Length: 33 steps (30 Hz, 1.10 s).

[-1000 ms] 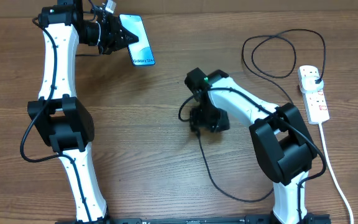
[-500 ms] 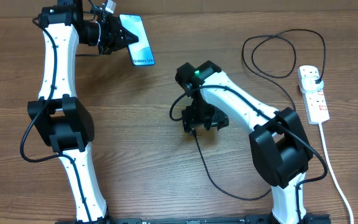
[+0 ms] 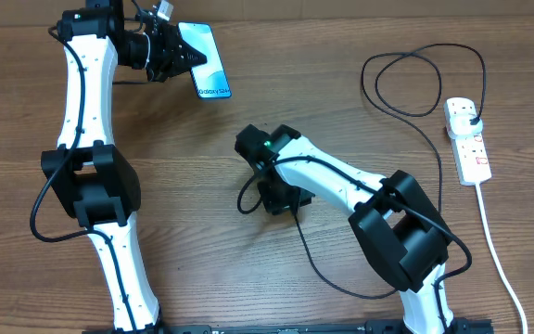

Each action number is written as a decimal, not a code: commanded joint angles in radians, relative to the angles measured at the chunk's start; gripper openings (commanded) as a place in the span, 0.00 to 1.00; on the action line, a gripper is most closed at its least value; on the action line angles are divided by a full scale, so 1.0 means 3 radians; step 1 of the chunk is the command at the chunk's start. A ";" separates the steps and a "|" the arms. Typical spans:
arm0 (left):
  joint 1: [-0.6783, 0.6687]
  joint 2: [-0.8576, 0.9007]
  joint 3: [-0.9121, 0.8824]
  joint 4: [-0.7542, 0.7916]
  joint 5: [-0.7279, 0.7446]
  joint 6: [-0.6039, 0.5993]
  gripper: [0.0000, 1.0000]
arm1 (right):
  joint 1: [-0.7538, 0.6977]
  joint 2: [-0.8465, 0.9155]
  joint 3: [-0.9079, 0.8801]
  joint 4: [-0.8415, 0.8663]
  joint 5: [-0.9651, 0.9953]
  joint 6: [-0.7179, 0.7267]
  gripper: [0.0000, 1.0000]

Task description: Plug charger to phone and switch on socket

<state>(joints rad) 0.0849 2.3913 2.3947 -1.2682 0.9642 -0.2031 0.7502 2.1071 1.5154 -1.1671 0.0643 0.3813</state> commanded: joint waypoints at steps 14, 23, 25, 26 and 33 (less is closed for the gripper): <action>-0.0023 -0.0140 0.0052 0.0005 0.0088 0.0080 0.04 | -0.0017 -0.0009 -0.0170 0.0200 0.0109 0.0052 0.25; -0.0023 -0.0140 0.0052 0.0003 0.0088 0.0080 0.04 | -0.0017 -0.0009 -0.0286 0.0256 0.0136 0.0078 0.18; -0.0023 -0.0140 0.0052 0.0004 0.0088 0.0080 0.04 | -0.0017 -0.0009 -0.0318 0.0272 0.0159 0.0078 0.18; -0.0023 -0.0140 0.0052 0.0004 0.0088 0.0080 0.04 | -0.0017 -0.0009 -0.0327 0.0273 0.0188 0.0079 0.18; -0.0022 -0.0140 0.0052 0.0004 0.0088 0.0080 0.04 | -0.0017 -0.0009 -0.0343 0.0271 0.0324 0.0078 0.14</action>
<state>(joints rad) 0.0849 2.3913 2.3947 -1.2682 0.9642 -0.2031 0.7471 2.0880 1.4509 -1.0908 0.0971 0.3927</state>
